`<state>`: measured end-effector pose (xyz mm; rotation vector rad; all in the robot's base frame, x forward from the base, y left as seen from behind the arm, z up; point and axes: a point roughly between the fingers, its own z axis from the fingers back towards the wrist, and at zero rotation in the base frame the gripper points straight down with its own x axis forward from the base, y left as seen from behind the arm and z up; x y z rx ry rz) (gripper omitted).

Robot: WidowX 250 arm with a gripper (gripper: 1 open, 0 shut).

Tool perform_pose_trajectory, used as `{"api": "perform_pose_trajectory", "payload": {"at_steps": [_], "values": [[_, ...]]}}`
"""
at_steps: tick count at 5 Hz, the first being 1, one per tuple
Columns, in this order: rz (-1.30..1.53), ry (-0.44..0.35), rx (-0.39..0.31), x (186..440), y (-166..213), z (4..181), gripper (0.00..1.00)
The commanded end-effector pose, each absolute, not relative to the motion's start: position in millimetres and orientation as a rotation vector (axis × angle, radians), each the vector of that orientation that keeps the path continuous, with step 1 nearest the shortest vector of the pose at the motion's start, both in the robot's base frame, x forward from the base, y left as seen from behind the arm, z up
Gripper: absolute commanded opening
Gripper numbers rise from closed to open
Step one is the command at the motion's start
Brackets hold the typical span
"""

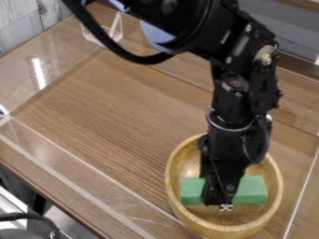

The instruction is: Remove the green block from inside the brown bowl and put it on the table

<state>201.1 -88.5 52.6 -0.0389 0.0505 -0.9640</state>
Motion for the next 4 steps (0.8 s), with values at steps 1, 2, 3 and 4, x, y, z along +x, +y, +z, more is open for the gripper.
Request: {"api": "perform_pose_trajectory", "payload": {"at_steps": [1, 2, 3, 4], "values": [[-0.958, -0.019, -0.030, 213.3, -93.9, 63.9, 0.00], [-0.948, -0.024, -0.031, 214.0, -94.6, 64.2, 0.00], [-0.939, -0.028, -0.031, 214.7, -95.5, 63.6, 0.00], [-0.929, -0.032, -0.032, 215.3, -96.4, 63.3, 0.00]]}}
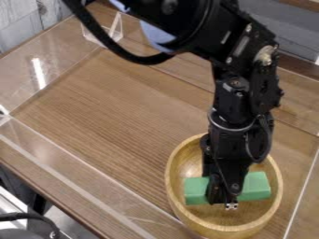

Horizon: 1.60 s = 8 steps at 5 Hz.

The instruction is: Remove the green block from inside the brown bowl and put it on the table

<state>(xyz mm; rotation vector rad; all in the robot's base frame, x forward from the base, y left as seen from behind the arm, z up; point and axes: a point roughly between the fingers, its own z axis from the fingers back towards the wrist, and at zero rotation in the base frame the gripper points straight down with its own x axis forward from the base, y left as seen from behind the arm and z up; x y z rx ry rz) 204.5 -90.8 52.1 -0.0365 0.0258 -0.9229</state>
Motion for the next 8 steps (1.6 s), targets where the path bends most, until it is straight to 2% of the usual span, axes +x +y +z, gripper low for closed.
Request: {"api": "perform_pose_trajectory", "payload": {"at_steps": [1, 8], "values": [[-0.919, -0.037, -0.032, 216.1, -97.2, 63.9, 0.00], [-0.859, -0.085, -0.044, 220.6, -95.7, 87.4, 0.00]]}}
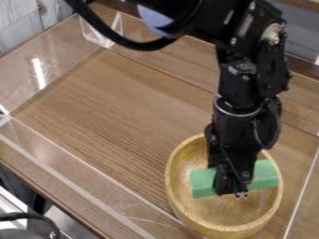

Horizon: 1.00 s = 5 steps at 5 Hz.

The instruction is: Remove the green block from inside the brown bowl and put it on the table

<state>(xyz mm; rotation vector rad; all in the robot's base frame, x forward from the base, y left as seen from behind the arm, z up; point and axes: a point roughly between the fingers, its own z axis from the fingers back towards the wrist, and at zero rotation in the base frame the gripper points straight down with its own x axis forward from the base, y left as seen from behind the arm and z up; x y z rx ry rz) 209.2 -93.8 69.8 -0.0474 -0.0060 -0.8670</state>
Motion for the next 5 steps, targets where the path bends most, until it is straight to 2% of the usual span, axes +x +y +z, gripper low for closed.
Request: {"api": "perform_pose_trajectory", "payload": {"at_steps": [1, 5], "values": [[-0.856, -0.092, -0.046, 221.1, -94.6, 91.1, 0.00], [-0.827, -0.123, -0.025, 219.3, -81.6, 119.5, 0.00]]}}
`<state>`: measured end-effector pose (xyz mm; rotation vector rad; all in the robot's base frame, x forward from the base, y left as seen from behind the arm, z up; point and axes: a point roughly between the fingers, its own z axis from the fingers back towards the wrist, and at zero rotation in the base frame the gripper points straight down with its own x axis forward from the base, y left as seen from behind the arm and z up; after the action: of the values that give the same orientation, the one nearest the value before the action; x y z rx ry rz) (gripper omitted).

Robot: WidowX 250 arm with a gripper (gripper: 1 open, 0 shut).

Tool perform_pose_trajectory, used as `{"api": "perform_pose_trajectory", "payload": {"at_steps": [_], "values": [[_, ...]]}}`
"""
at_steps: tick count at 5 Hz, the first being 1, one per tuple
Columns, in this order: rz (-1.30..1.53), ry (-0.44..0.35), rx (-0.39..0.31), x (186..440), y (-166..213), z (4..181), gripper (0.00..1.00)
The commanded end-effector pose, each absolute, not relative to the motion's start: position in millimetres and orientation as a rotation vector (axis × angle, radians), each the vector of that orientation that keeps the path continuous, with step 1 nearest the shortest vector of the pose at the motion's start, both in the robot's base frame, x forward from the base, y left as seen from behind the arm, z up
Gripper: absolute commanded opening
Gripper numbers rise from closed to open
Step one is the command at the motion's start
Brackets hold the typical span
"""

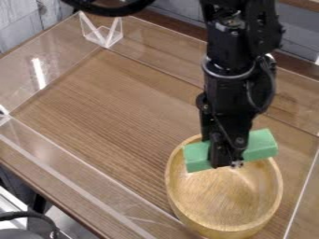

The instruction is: Remove the green block from inside the brown bowl and put it on the table

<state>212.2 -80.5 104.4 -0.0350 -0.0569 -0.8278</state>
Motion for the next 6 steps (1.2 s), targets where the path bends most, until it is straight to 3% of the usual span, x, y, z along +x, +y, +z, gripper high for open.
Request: {"api": "perform_pose_trajectory", "payload": {"at_steps": [1, 6], "values": [[-0.814, -0.131, -0.016, 217.8, -80.3, 123.1, 0.00], [-0.721, -0.167, 0.021, 219.5, -59.4, 135.4, 0.00]]}}
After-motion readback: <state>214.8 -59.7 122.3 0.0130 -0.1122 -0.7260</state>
